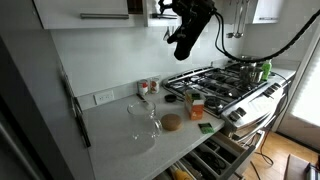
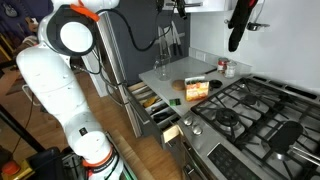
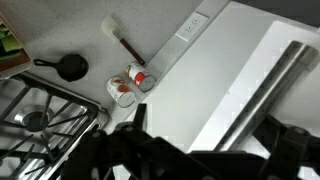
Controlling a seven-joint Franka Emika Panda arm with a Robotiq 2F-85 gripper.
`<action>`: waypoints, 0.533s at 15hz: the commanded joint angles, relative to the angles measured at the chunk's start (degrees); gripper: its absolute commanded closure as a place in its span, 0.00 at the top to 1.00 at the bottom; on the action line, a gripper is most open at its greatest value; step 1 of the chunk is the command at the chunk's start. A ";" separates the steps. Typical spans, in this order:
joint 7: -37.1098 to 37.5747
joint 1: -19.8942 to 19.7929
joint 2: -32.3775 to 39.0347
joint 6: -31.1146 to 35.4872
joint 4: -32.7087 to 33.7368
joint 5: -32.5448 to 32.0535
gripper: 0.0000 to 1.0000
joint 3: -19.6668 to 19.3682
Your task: Open the right door of the upper cabinet on the left and remove the orange spatula then put it in the glass jug
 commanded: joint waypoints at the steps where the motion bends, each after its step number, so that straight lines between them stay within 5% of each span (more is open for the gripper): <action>1: -4.23 -1.58 -8.27 -3.32 -13.05 -1.14 1.00 -1.71; 8: -7.27 -3.69 -16.63 -4.76 -21.00 -5.18 1.00 -2.26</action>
